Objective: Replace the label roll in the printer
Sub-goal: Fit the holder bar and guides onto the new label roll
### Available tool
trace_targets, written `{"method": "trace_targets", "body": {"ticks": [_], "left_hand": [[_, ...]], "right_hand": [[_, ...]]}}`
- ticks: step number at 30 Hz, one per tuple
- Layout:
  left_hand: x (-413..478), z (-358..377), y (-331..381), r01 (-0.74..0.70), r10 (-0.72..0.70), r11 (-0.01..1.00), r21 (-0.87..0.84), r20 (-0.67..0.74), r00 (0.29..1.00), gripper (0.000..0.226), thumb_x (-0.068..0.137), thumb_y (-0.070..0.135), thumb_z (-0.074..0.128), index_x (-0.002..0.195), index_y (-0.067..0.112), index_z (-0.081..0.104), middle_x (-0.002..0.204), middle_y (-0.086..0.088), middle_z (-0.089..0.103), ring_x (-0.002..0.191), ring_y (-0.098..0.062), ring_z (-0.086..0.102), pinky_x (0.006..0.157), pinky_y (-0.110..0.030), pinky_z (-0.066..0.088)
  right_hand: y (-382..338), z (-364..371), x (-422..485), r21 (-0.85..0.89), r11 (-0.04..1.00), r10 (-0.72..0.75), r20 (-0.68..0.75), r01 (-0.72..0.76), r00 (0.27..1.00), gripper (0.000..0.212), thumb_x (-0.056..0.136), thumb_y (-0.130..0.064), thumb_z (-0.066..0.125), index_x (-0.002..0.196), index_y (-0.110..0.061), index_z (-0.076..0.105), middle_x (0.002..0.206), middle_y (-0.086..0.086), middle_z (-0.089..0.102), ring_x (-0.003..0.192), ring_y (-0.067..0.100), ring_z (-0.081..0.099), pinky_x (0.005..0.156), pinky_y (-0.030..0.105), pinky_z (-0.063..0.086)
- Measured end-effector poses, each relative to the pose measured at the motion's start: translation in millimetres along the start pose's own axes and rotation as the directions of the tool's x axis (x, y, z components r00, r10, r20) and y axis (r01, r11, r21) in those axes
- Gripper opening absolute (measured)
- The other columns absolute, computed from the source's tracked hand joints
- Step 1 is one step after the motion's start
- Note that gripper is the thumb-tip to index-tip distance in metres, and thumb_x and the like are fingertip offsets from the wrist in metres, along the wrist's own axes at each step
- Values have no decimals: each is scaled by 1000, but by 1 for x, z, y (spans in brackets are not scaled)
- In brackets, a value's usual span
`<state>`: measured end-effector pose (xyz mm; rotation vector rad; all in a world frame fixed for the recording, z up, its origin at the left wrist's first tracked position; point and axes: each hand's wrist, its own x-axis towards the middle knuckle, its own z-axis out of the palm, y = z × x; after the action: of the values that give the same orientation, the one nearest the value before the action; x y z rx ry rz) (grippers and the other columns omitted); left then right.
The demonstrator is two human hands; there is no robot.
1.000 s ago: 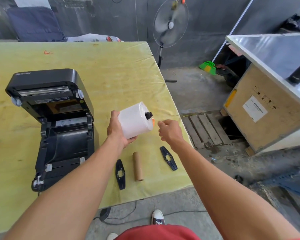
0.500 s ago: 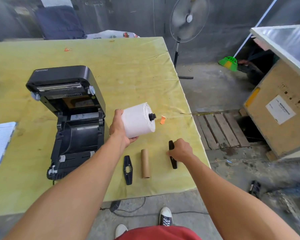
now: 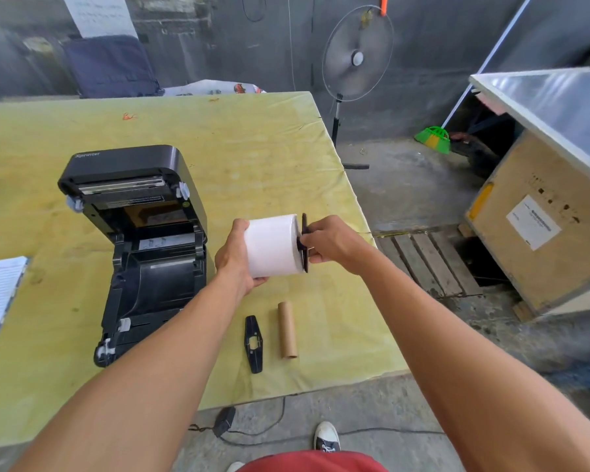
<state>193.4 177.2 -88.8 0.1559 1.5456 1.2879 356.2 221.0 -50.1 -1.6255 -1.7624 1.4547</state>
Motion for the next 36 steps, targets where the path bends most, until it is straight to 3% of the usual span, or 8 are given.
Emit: {"method": "trace_targets", "body": {"ticks": [5, 9, 12, 14, 17, 19, 25, 36], "left_hand": [[1, -4, 6, -14, 13, 1000, 10, 23, 1000, 41, 63, 51, 66, 90, 20, 61, 86, -7, 68, 69, -30, 66, 66, -42, 54], [1, -5, 9, -20, 19, 1000, 10, 54, 998, 43, 63, 52, 66, 91, 21, 60, 87, -7, 69, 71, -30, 67, 66, -42, 55], [3, -3, 10, -17, 16, 1000, 11, 50, 999, 44, 63, 53, 66, 92, 20, 60, 87, -8, 69, 72, -30, 67, 66, -40, 55], [4, 1, 8, -15, 15, 1000, -3, 25, 1000, 42, 63, 53, 66, 88, 20, 60, 83, -6, 69, 68, -28, 66, 62, -37, 55], [3, 8, 4, -1, 0, 999, -40, -25, 1000, 40, 61, 53, 67, 82, 20, 59, 80, -4, 67, 66, -26, 64, 57, -33, 53], [1, 13, 0, 11, -12, 999, -53, -23, 1000, 42, 58, 54, 66, 83, 20, 59, 83, -4, 67, 69, -27, 65, 56, -34, 53], [-4, 21, -7, 5, 0, 995, -103, 54, 999, 49, 59, 51, 74, 89, 17, 56, 92, -9, 68, 73, -30, 68, 57, -38, 56], [-5, 14, -3, 11, 10, 986, -169, 126, 992, 56, 65, 46, 77, 107, 17, 54, 109, -10, 66, 90, -31, 69, 65, -40, 57]], "right_hand": [[-4, 8, -9, -8, 999, -45, -17, 45, 999, 26, 87, 8, 50, 104, 12, 69, 95, 22, 73, 89, 34, 73, 95, 50, 56], [4, 9, -13, 172, 983, -31, -153, 57, 988, 23, 85, 4, 70, 107, 8, 70, 76, 10, 68, 67, 22, 70, 80, 37, 62], [12, 15, -18, 324, 946, 59, -178, 3, 982, 21, 87, -4, 72, 101, 10, 67, 83, 14, 67, 63, 16, 64, 73, 30, 61], [12, 23, -21, 371, 927, 121, -182, -45, 976, 24, 92, -20, 69, 104, 0, 64, 98, 15, 67, 76, 20, 63, 73, 34, 59], [6, 36, -25, 449, 871, 255, -66, -199, 965, 65, 85, -63, 58, 129, -16, 46, 124, 7, 52, 113, 32, 54, 83, 48, 51], [0, 45, -28, 557, 788, 305, 17, -263, 952, 85, 71, -78, 60, 133, -25, 34, 128, 5, 44, 117, 41, 52, 81, 53, 53], [-4, 49, -23, 763, 610, 412, -74, -214, 908, 82, 61, -56, 79, 122, -17, 41, 112, 10, 57, 90, 33, 68, 52, 42, 61], [-2, 43, -1, 723, 638, 395, -11, -265, 919, 70, 57, -60, 81, 110, -19, 63, 110, 7, 67, 91, 32, 71, 59, 45, 64]]}}
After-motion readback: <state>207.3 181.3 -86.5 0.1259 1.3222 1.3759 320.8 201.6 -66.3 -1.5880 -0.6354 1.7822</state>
